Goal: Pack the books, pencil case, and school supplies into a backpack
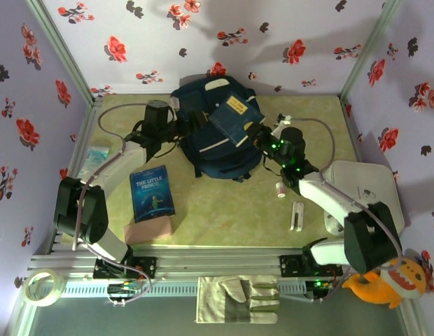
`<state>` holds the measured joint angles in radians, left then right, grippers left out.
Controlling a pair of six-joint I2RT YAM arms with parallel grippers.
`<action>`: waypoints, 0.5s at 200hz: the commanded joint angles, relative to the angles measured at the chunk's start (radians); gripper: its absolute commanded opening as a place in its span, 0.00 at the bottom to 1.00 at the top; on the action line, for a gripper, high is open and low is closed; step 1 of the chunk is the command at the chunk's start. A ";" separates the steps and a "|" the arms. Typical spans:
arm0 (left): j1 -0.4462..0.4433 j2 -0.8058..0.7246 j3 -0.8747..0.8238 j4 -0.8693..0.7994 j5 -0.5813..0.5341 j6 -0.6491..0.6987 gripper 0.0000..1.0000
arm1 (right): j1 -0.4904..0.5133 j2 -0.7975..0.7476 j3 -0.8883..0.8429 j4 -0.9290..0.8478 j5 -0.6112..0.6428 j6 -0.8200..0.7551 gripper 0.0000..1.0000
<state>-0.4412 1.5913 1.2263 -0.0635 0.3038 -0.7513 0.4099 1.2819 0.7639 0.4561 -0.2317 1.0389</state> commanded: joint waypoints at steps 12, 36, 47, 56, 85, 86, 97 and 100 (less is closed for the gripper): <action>-0.076 0.073 0.131 -0.172 -0.041 0.327 1.00 | -0.030 -0.173 0.008 -0.322 0.212 -0.209 0.15; -0.147 0.170 0.243 -0.282 -0.095 0.487 1.00 | -0.048 -0.255 0.012 -0.457 0.310 -0.261 0.15; -0.176 0.215 0.290 -0.323 -0.124 0.546 1.00 | -0.059 -0.283 0.010 -0.491 0.338 -0.273 0.15; -0.198 0.252 0.321 -0.349 -0.151 0.591 1.00 | -0.066 -0.301 0.007 -0.512 0.354 -0.279 0.15; -0.258 0.377 0.447 -0.458 -0.270 0.698 0.97 | -0.081 -0.330 0.001 -0.544 0.364 -0.278 0.16; -0.260 0.382 0.451 -0.463 -0.276 0.700 0.97 | -0.081 -0.330 0.002 -0.544 0.364 -0.278 0.16; -0.281 0.432 0.502 -0.504 -0.324 0.752 0.94 | -0.083 -0.332 0.000 -0.552 0.364 -0.277 0.16; -0.286 0.445 0.516 -0.514 -0.337 0.765 0.93 | -0.083 -0.331 -0.001 -0.551 0.365 -0.274 0.16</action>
<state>-0.6926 1.9541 1.6375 -0.4313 0.1108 -0.1616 0.3336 0.9745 0.7639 -0.0738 0.0841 0.7944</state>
